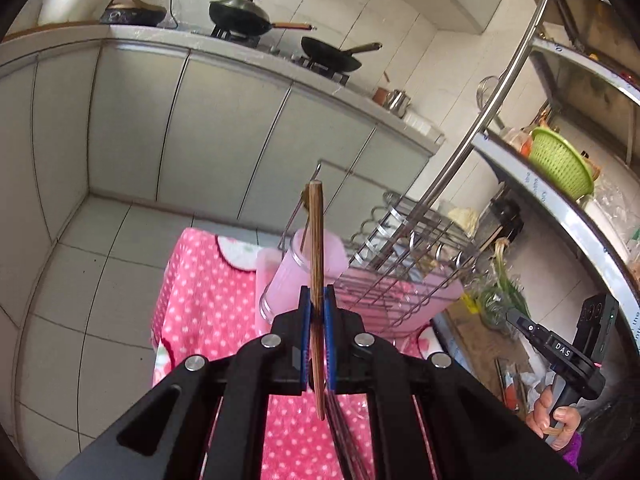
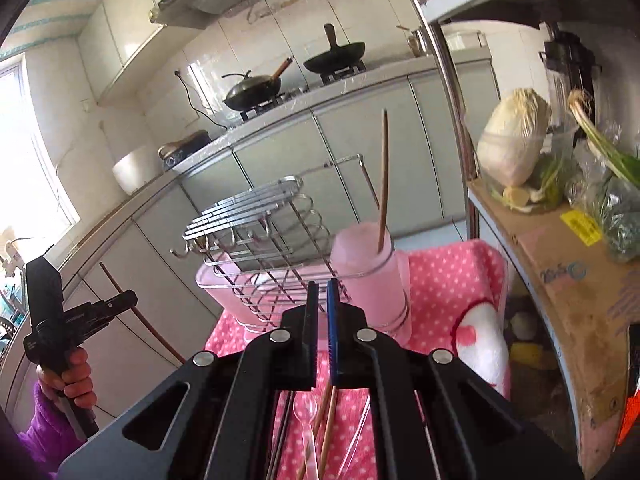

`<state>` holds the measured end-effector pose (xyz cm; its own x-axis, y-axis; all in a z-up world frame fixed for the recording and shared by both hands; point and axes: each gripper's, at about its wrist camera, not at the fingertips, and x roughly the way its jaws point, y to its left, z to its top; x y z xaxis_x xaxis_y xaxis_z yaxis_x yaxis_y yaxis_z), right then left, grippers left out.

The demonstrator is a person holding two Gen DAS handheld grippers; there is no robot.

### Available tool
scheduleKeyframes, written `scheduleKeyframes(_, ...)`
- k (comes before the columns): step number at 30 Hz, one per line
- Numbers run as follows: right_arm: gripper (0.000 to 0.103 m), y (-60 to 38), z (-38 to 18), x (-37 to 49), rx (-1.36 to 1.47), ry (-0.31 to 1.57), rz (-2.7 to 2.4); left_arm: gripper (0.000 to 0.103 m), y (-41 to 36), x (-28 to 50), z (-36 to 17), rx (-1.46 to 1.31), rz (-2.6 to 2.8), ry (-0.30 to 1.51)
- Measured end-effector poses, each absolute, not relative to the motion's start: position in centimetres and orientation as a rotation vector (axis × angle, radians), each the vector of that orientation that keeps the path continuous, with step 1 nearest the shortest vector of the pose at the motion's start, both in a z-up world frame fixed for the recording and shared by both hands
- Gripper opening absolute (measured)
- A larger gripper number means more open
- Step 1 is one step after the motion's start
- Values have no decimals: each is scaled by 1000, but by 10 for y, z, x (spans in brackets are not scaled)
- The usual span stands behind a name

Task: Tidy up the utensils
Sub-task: 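Lift the chopstick with the left tool while the right tool grasps the clear plastic fork, then carry the chopstick and clear fork over the pink cup with both tools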

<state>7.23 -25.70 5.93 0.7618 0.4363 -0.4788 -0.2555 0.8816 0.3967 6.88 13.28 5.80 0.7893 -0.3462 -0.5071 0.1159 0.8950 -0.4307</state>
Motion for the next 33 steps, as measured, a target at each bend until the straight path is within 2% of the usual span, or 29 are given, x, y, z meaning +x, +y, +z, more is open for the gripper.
scheduleKeyframes(3,4,-257,72,76,300,610,391,5,131,65,82,-375,-260,553)
scheduleKeyframes(7,7,-255,39,94,323,773,368,5,130,59,98,-375,-276,517)
scheduleKeyframes(8,14,-255,24,102,341,838,362,5,131,58,99,-377,-277,517)
scheduleKeyframes(9,24,-255,9,108,355,884,352,5,131,57,98,-382,-281,522)
scheduleKeyframes(12,44,-254,-31,124,398,998,342,5,131,57,92,-397,-290,541)
scheduleKeyframes(17,48,-246,-82,147,391,1136,286,5,134,59,83,-418,-293,571)
scheduleKeyframes(24,47,-225,-117,162,349,1193,271,5,134,57,83,-407,-292,569)
scheduleKeyframes(25,44,-224,-119,162,352,1190,274,5,134,57,83,-407,-291,570)
scheduleKeyframes(26,24,-222,-121,161,355,1191,283,5,135,56,83,-408,-291,571)
scheduleKeyframes(27,12,-221,-122,161,355,1194,289,5,135,56,83,-408,-293,571)
scheduleKeyframes(33,11,-225,-105,138,379,1103,310,5,135,52,86,-411,-296,557)
